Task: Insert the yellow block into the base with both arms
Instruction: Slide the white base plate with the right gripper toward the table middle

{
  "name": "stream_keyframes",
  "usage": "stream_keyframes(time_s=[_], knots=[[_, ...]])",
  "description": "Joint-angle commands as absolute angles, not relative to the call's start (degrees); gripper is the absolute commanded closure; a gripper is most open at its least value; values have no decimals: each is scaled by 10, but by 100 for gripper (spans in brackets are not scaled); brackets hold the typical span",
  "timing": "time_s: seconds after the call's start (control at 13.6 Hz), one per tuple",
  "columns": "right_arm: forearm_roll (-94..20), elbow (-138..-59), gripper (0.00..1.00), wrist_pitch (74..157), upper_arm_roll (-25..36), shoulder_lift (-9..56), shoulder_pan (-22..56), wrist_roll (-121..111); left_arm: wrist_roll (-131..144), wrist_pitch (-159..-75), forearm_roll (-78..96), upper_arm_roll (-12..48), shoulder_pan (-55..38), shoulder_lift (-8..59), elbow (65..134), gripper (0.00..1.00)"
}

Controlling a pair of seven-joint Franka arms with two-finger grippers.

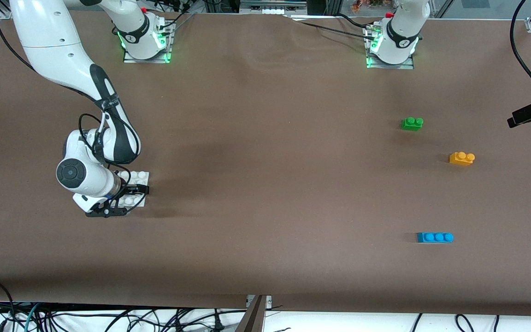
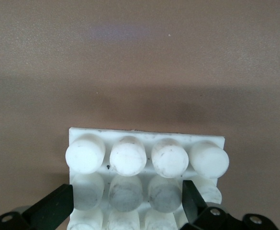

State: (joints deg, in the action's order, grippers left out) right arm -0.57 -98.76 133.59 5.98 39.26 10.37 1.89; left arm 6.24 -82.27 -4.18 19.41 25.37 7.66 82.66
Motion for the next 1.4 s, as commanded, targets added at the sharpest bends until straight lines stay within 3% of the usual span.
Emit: stream_keyframes(time_s=[0.0, 0.88, 1.32], knots=[[-40, -999, 0, 1358, 38, 401, 104, 11, 47, -820, -53, 192, 255, 71, 823, 0], [-40, -992, 0, 1397, 35, 414, 219, 141, 47, -820, -53, 192, 255, 71, 823, 0], [-37, -934, 0, 1400, 36, 462, 316, 300, 48, -818, -52, 192, 255, 71, 823, 0]])
